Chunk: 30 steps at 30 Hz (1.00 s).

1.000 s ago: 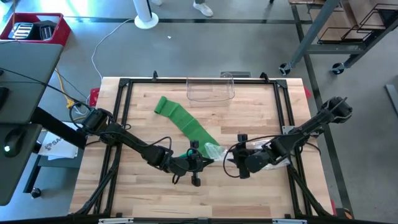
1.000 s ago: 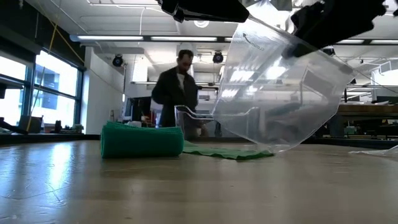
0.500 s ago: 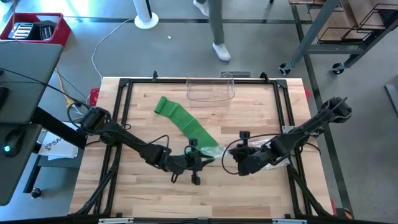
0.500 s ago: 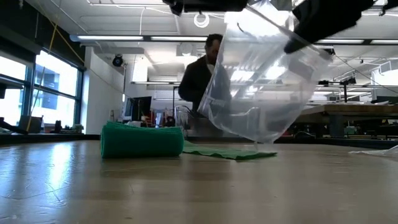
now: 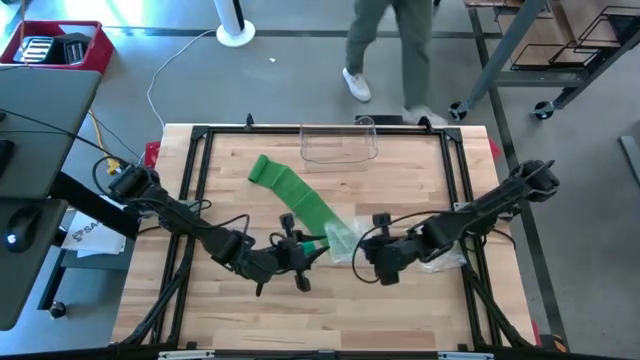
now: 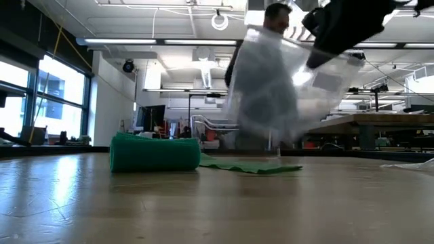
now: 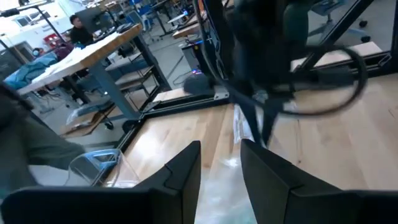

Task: Roll bandage
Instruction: Open the left zip bag

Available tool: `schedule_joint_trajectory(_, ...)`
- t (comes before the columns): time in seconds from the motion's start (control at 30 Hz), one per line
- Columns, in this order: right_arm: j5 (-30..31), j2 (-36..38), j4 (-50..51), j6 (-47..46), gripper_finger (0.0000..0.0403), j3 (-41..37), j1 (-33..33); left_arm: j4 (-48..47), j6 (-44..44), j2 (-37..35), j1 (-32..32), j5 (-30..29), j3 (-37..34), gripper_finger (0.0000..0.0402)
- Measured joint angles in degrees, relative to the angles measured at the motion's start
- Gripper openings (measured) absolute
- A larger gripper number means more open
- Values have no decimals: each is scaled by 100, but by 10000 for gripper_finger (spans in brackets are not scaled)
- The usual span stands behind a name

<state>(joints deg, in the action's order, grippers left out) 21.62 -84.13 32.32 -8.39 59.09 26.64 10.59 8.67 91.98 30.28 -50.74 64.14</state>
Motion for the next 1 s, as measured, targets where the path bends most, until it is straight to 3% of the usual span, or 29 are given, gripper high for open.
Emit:
schedule_joint_trajectory(0.23,1101,-429,-343,-40,0,0,-167,-37,-250,121,-153,259,0,98)
schedule_joint_trajectory(0.4,1127,-351,-526,-12,0,9,-228,-45,-171,402,-508,943,0,99)
schedule_joint_trajectory(0.57,1116,-274,-643,-14,0,9,-222,-21,-215,644,-824,1531,0,128)
schedule_joint_trajectory(0.73,956,-270,-711,-12,0,9,-212,-33,-595,684,-1031,1665,0,161)
schedule_joint_trajectory(1.0,970,-267,-1012,95,0,9,-148,-186,-650,684,-1121,2019,0,168)
